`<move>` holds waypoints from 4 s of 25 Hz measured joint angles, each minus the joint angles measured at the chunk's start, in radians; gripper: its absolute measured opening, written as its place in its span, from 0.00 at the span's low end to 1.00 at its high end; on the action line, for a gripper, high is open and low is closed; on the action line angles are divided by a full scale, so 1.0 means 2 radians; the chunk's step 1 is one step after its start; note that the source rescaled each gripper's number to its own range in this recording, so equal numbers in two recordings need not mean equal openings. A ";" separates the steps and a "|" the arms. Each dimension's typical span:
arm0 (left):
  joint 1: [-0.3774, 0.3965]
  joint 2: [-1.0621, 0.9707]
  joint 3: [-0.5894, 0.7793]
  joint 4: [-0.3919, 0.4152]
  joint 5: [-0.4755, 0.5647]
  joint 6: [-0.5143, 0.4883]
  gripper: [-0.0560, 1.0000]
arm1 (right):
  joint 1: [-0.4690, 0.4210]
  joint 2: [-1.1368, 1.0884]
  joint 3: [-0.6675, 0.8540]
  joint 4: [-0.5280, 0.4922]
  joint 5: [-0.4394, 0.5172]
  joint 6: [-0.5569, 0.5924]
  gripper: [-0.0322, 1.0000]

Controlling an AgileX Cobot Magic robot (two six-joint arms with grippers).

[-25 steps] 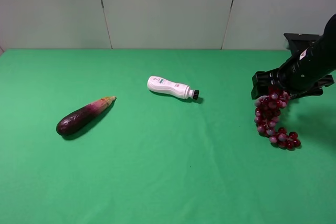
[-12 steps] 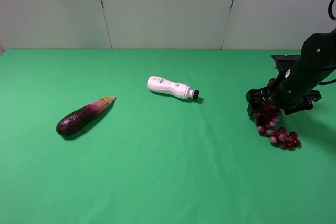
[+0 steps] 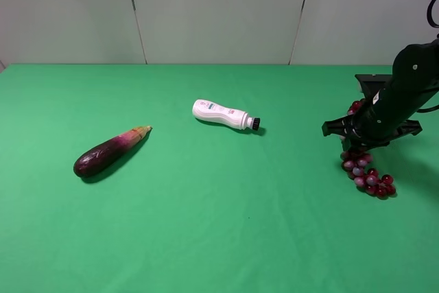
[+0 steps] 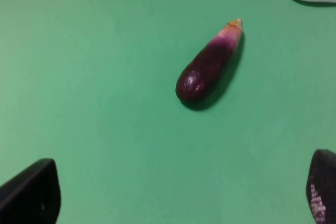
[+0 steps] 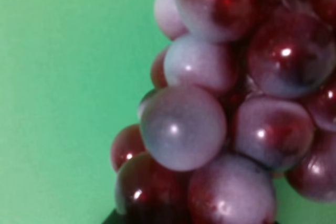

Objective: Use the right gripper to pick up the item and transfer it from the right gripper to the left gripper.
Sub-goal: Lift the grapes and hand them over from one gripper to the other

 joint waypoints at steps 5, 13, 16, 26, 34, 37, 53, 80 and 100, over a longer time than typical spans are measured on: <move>0.000 0.000 0.000 0.000 0.000 0.000 0.96 | 0.000 0.000 0.000 -0.017 0.006 0.010 0.06; 0.000 0.000 0.000 0.000 0.000 0.000 0.96 | 0.000 -0.011 -0.008 -0.044 0.045 -0.003 0.05; 0.000 0.000 0.000 0.000 0.000 0.000 0.96 | 0.000 -0.040 -0.023 -0.049 0.072 -0.011 0.05; 0.000 0.000 0.000 0.000 0.000 0.000 0.96 | 0.046 -0.152 -0.029 -0.037 0.132 -0.074 0.05; 0.000 0.000 0.000 0.000 0.000 0.000 0.96 | 0.163 -0.216 -0.040 -0.034 0.148 -0.113 0.05; 0.000 0.000 0.000 0.000 0.000 0.000 0.96 | 0.214 -0.223 -0.068 -0.033 0.170 -0.123 0.05; 0.000 0.000 0.000 0.000 0.000 0.000 0.96 | 0.382 -0.223 -0.141 -0.011 0.146 -0.210 0.05; 0.000 0.077 -0.008 -0.065 -0.047 0.118 0.96 | 0.382 -0.178 -0.141 0.098 0.147 -0.356 0.05; -0.018 0.489 -0.008 -0.545 -0.125 0.885 0.96 | 0.382 -0.177 -0.141 0.099 0.182 -0.444 0.05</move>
